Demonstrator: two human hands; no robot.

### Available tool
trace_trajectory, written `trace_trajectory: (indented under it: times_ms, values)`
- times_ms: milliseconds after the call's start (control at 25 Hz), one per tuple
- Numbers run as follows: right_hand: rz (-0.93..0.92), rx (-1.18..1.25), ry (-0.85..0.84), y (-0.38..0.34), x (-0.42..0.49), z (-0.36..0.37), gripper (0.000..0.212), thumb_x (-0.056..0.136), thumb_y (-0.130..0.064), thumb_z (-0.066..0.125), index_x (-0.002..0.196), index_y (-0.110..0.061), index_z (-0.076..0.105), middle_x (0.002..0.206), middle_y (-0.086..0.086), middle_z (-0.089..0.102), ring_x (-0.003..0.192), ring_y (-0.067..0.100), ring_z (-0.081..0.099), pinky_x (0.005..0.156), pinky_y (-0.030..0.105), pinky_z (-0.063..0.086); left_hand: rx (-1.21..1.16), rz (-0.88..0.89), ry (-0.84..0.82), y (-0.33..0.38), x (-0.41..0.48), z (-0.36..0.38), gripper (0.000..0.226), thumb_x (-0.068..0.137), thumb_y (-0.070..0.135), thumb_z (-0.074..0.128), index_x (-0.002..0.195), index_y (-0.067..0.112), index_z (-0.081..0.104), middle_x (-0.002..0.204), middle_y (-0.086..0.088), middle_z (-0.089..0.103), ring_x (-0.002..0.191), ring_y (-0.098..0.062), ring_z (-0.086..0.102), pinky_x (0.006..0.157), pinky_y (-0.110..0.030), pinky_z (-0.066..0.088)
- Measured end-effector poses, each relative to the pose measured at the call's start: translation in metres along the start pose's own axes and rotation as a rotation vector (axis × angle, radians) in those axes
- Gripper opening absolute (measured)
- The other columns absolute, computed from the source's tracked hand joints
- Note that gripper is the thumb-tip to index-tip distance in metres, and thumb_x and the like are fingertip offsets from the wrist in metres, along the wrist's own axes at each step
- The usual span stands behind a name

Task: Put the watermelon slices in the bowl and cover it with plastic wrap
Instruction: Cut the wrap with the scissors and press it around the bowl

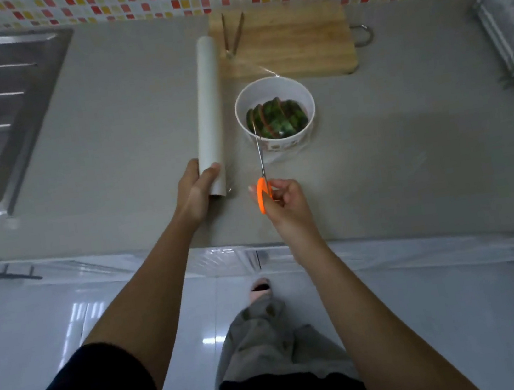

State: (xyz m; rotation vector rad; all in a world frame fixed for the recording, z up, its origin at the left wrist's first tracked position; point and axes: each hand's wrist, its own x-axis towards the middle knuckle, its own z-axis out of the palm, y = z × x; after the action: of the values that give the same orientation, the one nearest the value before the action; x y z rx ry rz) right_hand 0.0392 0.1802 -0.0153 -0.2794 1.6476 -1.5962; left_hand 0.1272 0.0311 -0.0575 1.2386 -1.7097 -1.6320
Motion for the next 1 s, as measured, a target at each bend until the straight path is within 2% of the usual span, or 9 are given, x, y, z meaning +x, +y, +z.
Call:
trace_trajectory:
  times_ms: [80,120,200,280,400,560,800,920,1000]
  values:
    - [0.074,-0.016,-0.026,0.018,-0.025,0.004,0.047,0.08,-0.026,0.067,0.108,0.009,0.054,0.102,0.027,0.066,0.089,0.016,0.065,0.077,0.021,0.046,-0.036,-0.02,-0.022,0.005,0.0,0.0,0.026,0.075,0.045,0.057,0.088,0.022,0.056,0.093,-0.004,0.063,0.086,-0.021,0.06,0.074,-0.039,0.049]
    - [0.105,-0.031,-0.038,0.026,-0.037,0.005,0.045,0.08,-0.029,0.067,0.104,0.008,0.056,0.1,0.024,0.068,0.092,0.017,0.066,0.077,0.02,0.045,-0.052,-0.032,-0.038,0.005,-0.001,0.0,0.027,0.076,0.044,0.057,0.089,0.021,0.056,0.097,-0.007,0.063,0.089,-0.024,0.061,0.073,-0.04,0.05]
    - [0.155,-0.116,-0.064,0.037,-0.053,0.005,0.033,0.079,-0.036,0.067,0.088,-0.005,0.059,0.074,0.003,0.068,0.078,0.005,0.064,0.072,0.015,0.043,-0.094,-0.041,-0.049,0.005,-0.002,-0.002,0.025,0.076,0.043,0.057,0.089,0.022,0.056,0.099,-0.009,0.062,0.09,-0.025,0.062,0.068,-0.038,0.051]
    - [0.184,-0.187,-0.114,0.043,-0.058,0.008,0.027,0.079,-0.042,0.066,0.077,-0.016,0.057,0.055,-0.015,0.058,0.06,-0.006,0.056,0.068,0.015,0.042,-0.117,-0.044,-0.057,0.006,-0.003,-0.003,0.022,0.075,0.043,0.057,0.087,0.024,0.056,0.094,-0.004,0.062,0.085,-0.02,0.062,0.061,-0.029,0.051]
    - [0.199,-0.21,-0.148,0.043,-0.057,0.015,0.024,0.079,-0.044,0.065,0.072,-0.022,0.056,0.05,-0.023,0.06,0.056,-0.013,0.056,0.061,0.005,0.041,-0.157,-0.057,-0.075,0.01,-0.002,-0.005,0.02,0.074,0.041,0.057,0.084,0.023,0.055,0.085,0.001,0.061,0.074,-0.012,0.061,0.049,-0.018,0.047]
    - [0.168,-0.197,-0.129,0.04,-0.048,0.028,0.021,0.078,-0.042,0.067,0.079,-0.024,0.055,0.06,-0.016,0.057,0.055,-0.012,0.054,0.06,0.004,0.042,-0.164,-0.059,-0.102,0.011,0.002,-0.011,0.021,0.075,0.041,0.057,0.083,0.022,0.055,0.086,0.001,0.06,0.075,-0.013,0.06,0.047,-0.015,0.045]
    - [0.168,-0.151,-0.134,0.035,-0.033,0.043,0.017,0.083,-0.038,0.064,0.086,-0.025,0.053,0.065,-0.014,0.054,0.049,-0.012,0.05,0.046,0.005,0.039,-0.206,-0.077,-0.122,0.006,0.005,-0.011,0.022,0.074,0.043,0.058,0.084,0.024,0.057,0.085,0.003,0.062,0.077,-0.013,0.061,0.051,-0.02,0.048]
    - [0.141,-0.137,-0.144,0.034,-0.026,0.05,0.014,0.084,-0.036,0.063,0.077,-0.027,0.054,0.061,-0.015,0.054,0.047,-0.01,0.048,0.046,0.005,0.039,-0.203,-0.083,-0.125,0.0,0.007,-0.01,0.026,0.072,0.045,0.059,0.087,0.023,0.058,0.088,0.003,0.063,0.08,-0.014,0.061,0.065,-0.027,0.048]
    - [0.141,-0.12,-0.145,0.037,-0.022,0.053,0.012,0.085,-0.034,0.062,0.082,-0.027,0.053,0.064,-0.014,0.054,0.049,-0.008,0.049,0.047,0.008,0.04,-0.218,-0.095,-0.128,-0.001,0.008,-0.01,0.028,0.071,0.046,0.059,0.086,0.022,0.058,0.086,0.003,0.063,0.081,-0.016,0.06,0.072,-0.033,0.047]
